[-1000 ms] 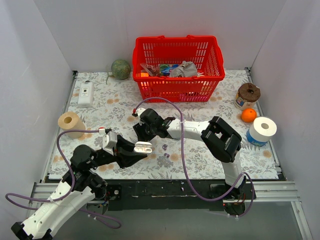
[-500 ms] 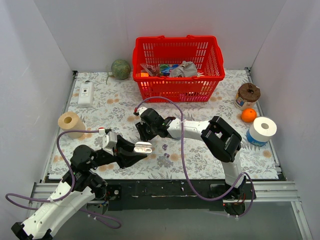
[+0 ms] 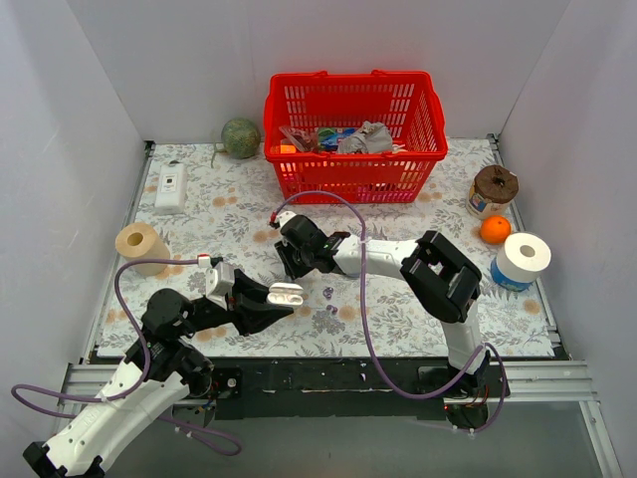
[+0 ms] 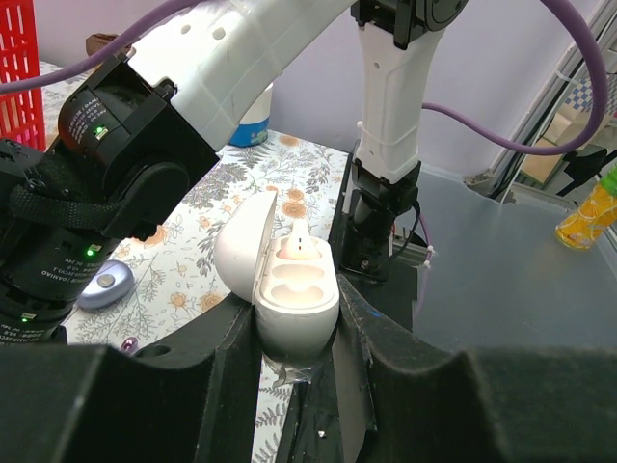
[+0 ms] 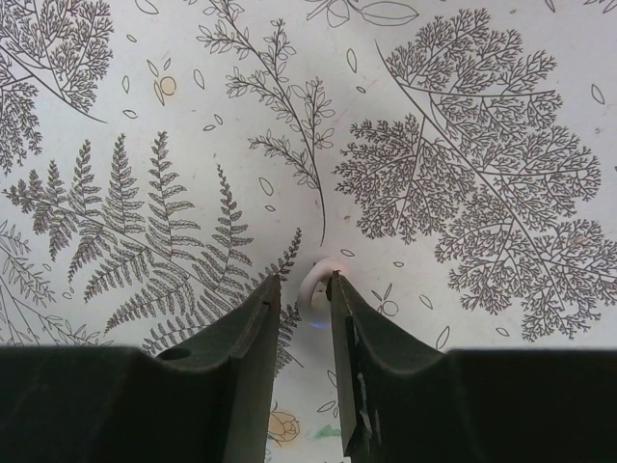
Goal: Insert the wireless bluetooth earbuds into the charging case
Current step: Pick up the earbud from the center of the board.
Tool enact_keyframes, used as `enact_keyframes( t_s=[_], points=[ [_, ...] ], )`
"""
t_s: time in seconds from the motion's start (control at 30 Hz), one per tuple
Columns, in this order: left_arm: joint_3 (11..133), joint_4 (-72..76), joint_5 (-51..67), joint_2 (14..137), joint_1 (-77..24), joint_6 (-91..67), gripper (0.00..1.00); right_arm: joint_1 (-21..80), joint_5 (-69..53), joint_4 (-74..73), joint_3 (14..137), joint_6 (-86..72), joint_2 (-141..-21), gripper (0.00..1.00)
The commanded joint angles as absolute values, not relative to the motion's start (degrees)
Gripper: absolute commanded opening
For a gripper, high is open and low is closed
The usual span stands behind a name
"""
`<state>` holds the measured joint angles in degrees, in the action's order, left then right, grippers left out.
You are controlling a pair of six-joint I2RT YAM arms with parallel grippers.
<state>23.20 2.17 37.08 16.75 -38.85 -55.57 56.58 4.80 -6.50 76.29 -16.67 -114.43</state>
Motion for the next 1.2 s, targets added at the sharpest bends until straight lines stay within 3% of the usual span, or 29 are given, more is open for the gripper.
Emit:
enact_keyframes(
  t_s=[0.0, 0.23, 0.33, 0.37, 0.5, 0.87, 1.17],
  points=[
    [23.03, 3.69, 37.27, 16.7, -38.94, -55.99, 0.0, 55.99, 7.12, -8.88, 75.59, -17.23, -114.35, 0.34],
    [22.94, 4.13, 37.53, 17.05, -38.94, -56.07, 0.0, 55.9, 8.7, -9.14, 75.23, -17.23, -113.47, 0.24],
    [23.03, 4.31, 37.62, 17.14, -38.94, -56.16, 0.0, 55.9, 9.4, -9.58, 75.06, -17.23, -112.94, 0.11],
    [23.03, 4.39, 37.53, 17.23, -38.94, -56.16, 0.0, 55.81, 9.75, -9.67, 74.97, -17.4, -112.59, 0.02],
    [23.73, 4.31, 37.53, 17.4, -38.94, -55.99, 0.0, 54.85, 12.21, -9.76, 72.43, -17.93, -108.29, 0.01],
    [25.4, 6.41, 31.55, 19.86, -38.94, -55.9, 0.0, 53.79, 17.14, -24.42, 69.08, -8.36, -74.38, 0.01],
    [29.88, 13.53, 47.52, 33.72, -38.94, -55.81, 0.0, 54.49, -5.94, -32.08, 73.13, -0.27, -53.63, 0.01]
  ],
)
